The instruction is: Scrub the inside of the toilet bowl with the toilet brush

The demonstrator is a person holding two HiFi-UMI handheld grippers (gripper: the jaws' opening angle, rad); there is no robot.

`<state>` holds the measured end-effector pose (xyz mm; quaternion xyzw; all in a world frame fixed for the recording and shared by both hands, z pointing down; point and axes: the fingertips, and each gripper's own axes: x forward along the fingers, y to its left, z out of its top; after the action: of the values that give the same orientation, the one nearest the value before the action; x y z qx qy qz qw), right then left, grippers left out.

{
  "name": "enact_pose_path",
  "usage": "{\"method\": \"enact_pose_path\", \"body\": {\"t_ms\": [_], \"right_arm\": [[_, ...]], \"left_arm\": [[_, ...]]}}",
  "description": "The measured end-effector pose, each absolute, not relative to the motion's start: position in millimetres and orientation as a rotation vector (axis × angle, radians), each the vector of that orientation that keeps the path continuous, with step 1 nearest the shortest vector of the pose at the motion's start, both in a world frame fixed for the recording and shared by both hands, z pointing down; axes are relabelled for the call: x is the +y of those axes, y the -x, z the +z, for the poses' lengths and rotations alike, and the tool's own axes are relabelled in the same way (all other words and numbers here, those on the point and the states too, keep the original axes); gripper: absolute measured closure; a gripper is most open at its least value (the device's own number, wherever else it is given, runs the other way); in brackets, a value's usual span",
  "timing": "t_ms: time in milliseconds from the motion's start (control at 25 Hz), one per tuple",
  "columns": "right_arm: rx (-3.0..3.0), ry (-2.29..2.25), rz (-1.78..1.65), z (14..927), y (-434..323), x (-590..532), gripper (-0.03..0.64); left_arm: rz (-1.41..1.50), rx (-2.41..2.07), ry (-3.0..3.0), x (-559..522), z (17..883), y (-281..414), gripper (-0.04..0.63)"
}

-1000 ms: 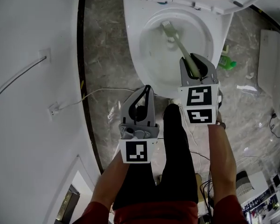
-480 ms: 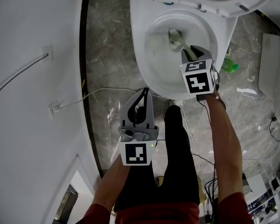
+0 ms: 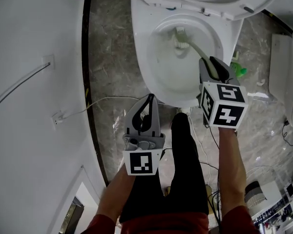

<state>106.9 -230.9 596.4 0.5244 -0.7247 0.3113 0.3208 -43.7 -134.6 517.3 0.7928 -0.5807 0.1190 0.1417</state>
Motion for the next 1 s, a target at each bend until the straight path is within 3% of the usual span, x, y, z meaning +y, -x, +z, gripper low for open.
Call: {"method": "enact_pose_path", "body": {"t_ms": [440,1000], "right_arm": [[-1.696,-1.51,1.083,692,-127,-235,0.503],[-1.661,-1.919,1.466,599,-201,-221,0.502]], "left_arm": [[0.349,-1.641,-2.321,-141,515,35,0.591],[0.35,-1.615,-2.352,-149,514,24,0.591]]}}
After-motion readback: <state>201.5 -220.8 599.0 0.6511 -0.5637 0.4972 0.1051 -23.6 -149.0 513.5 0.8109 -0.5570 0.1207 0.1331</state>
